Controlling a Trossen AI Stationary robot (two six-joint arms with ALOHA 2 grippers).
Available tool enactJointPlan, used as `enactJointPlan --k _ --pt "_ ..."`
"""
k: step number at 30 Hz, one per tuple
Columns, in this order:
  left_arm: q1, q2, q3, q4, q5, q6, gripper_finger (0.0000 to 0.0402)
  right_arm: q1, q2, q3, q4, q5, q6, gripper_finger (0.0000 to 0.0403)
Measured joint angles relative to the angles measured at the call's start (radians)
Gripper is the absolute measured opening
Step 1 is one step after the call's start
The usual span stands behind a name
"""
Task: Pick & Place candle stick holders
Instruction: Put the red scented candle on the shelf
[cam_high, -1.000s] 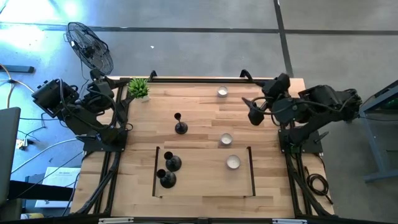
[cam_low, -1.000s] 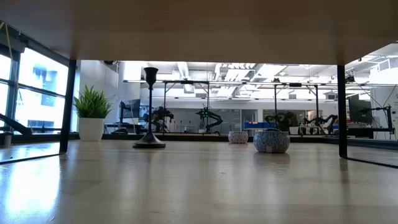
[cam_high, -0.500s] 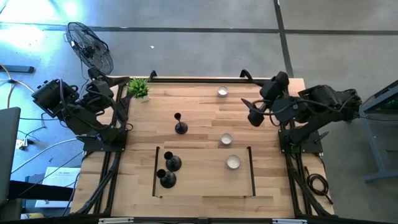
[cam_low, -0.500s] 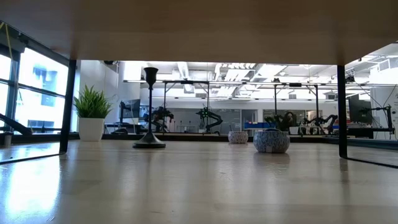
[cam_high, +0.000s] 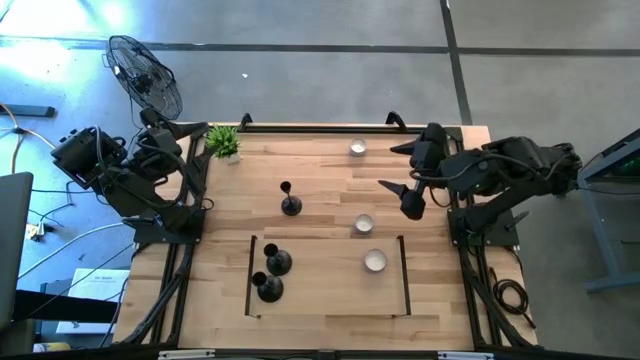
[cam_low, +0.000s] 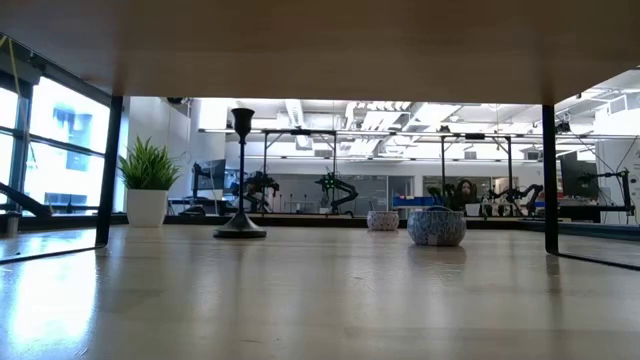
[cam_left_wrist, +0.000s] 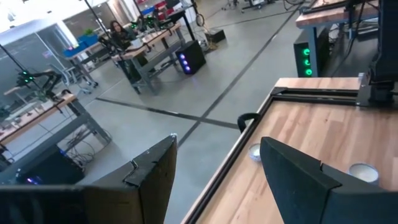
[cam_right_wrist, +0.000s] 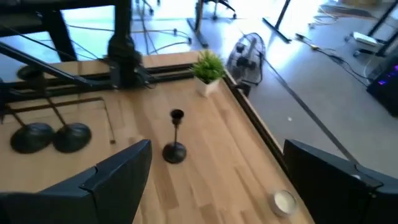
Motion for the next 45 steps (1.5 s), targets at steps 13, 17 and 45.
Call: enactJointPlan --k 13,17,45 --pt "0.000 0.000 0.000 0.000 0.041 -0.006 0.0227 0.000 0.043 0.000 0.019 -0.231 -0.156 0.0358" --pt "0.000 0.000 0.000 -0.002 0.062 -0.007 0.0227 -0.007 0.070 0.000 0.026 -0.209 -0.192 0.0358" --pt "0.000 0.000 0.000 0.001 0.113 -0.031 0.0227 -0.122 0.091 0.008 -0.123 0.277 0.316 0.0358"
